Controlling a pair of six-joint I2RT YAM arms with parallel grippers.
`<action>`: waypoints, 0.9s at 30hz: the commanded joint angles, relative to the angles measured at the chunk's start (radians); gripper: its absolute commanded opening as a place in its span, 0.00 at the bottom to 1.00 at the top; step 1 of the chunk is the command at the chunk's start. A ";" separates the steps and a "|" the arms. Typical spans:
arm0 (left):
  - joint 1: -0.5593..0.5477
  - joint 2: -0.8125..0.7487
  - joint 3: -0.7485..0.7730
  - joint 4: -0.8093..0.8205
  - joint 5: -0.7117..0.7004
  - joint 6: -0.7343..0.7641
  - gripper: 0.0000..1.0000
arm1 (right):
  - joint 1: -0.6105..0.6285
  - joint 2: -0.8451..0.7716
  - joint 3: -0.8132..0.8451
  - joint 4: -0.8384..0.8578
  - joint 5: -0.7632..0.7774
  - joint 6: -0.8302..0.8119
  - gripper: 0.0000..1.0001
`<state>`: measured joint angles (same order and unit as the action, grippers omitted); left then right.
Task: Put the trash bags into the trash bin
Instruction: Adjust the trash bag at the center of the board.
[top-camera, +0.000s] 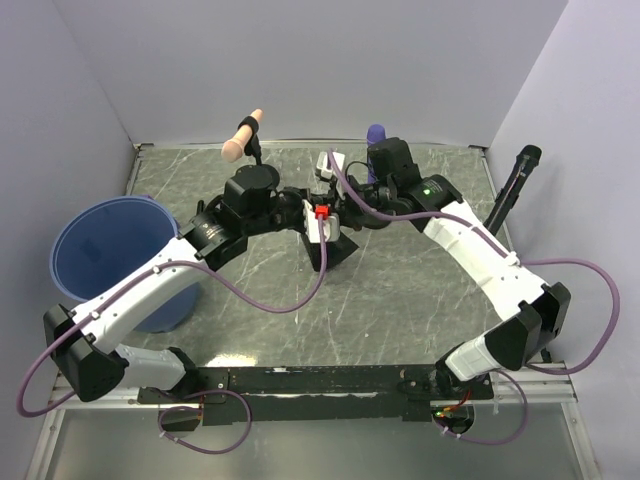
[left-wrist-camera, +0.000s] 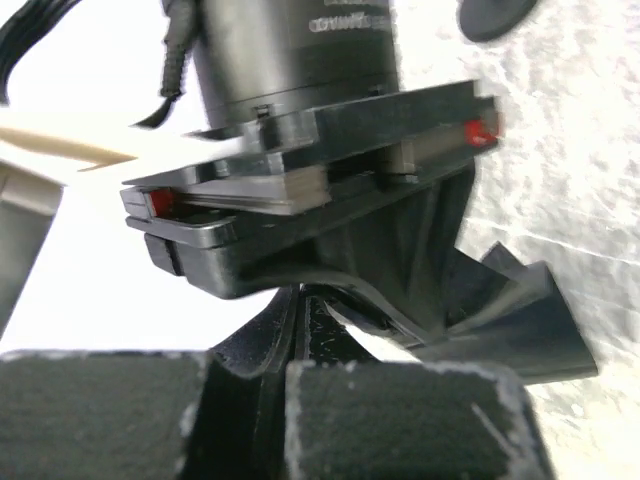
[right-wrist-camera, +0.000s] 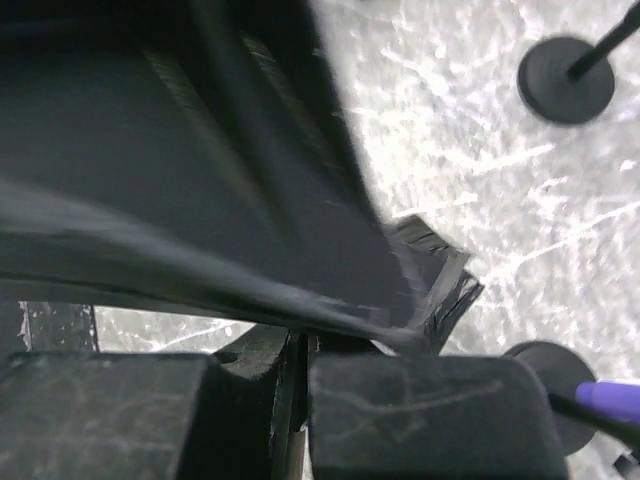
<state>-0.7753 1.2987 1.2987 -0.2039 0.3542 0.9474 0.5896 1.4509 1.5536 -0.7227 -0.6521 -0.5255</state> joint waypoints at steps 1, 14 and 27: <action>-0.013 0.011 0.059 -0.009 0.034 -0.001 0.01 | 0.003 -0.020 0.070 0.045 -0.030 0.018 0.00; -0.012 0.025 0.063 -0.006 0.008 -0.013 0.01 | 0.012 -0.040 -0.012 0.002 -0.042 -0.038 0.00; -0.007 -0.038 0.008 0.046 0.028 -0.047 0.01 | 0.019 -0.030 -0.027 0.009 0.081 -0.097 0.00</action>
<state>-0.7696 1.2984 1.2716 -0.2214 0.3321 0.9337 0.6029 1.4120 1.6115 -0.7456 -0.6155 -0.5663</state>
